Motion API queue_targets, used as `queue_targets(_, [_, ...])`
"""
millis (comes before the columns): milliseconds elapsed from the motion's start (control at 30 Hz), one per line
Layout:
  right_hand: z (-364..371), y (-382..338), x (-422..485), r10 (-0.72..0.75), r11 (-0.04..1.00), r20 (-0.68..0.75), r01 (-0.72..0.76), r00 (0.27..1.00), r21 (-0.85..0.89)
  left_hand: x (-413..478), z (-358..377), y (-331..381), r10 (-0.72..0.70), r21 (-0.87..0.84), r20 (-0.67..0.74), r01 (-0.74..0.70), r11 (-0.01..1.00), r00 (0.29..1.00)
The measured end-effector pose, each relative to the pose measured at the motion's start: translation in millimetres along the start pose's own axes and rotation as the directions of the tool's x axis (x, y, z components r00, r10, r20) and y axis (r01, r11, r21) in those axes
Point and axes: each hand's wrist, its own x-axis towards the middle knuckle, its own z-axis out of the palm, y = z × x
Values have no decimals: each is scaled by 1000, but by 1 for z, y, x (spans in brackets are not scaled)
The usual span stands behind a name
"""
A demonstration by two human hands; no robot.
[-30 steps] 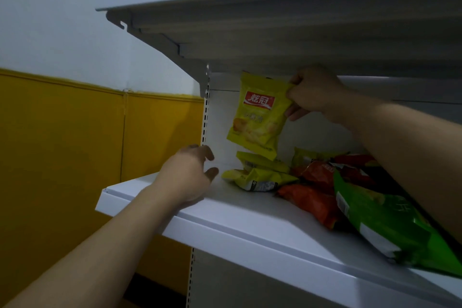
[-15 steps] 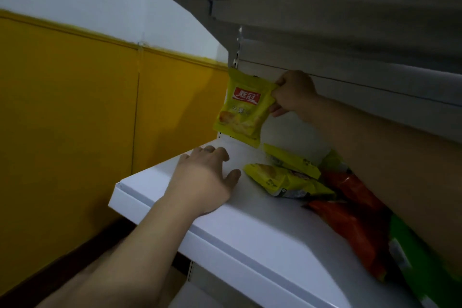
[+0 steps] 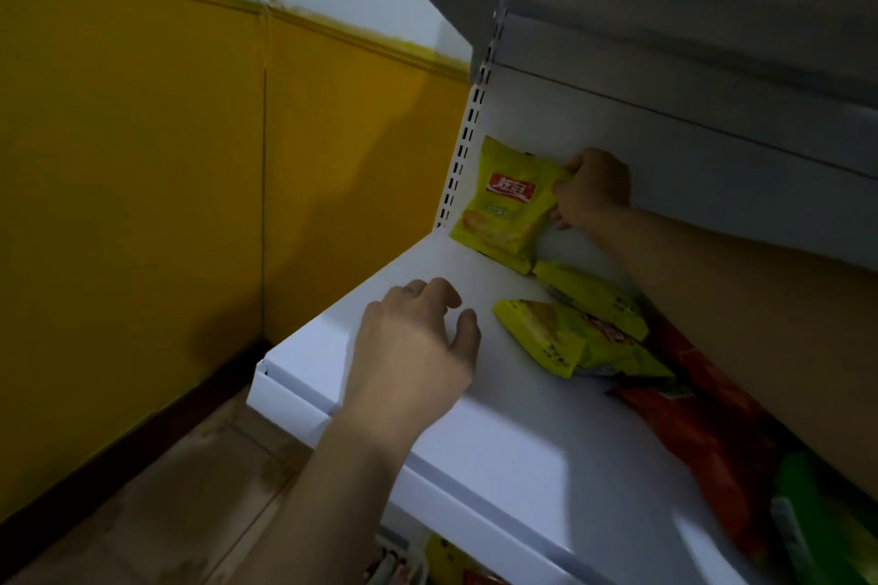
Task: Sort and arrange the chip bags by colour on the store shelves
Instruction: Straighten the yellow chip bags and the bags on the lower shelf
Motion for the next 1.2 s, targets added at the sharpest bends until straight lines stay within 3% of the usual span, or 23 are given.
queue_targets(133, [-2, 0, -1, 73, 997, -22, -72, 997, 40, 0, 2, 1, 1, 88, 51, -6, 996, 999])
queue_targets(367, [-5, -11, -16, 157, 981, 0, -156, 988, 113, -1, 2, 1, -34, 94, 93, 26, 995, 995])
queue_targets(700, [-18, -3, -36, 138, 974, -26, -131, 990, 187, 2, -2, 6, -66, 130, 116, 51, 990, 991])
queue_targets(767, [-33, 4, -49, 95, 987, 11, -95, 995, 130, 1, -2, 6, -62, 159, 137, 40, 987, 989])
queue_targets(833, [-53, 14, -69, 13, 999, 139, -8, 990, -35, -1, -4, 9, -50, 188, 164, 19, 982, 985])
queue_targets(933, [-79, 26, -106, -47, 965, 369, 138, 928, -224, -5, -9, 17, -43, 206, 210, -2, 979, 977])
queue_targets(1033, [-88, 37, -129, -55, 905, 521, 264, 851, -335, -20, -17, 31, -106, 162, 201, 74, 984, 974])
queue_targets(1100, [-91, 43, -134, -121, 890, 467, 304, 876, -340, -36, -21, 42, -108, 104, 171, 91, 990, 979])
queue_targets(1200, [-104, 39, -140, -295, 849, 237, 368, 926, -380, -49, -30, 56, -129, 19, 150, 128, 992, 980])
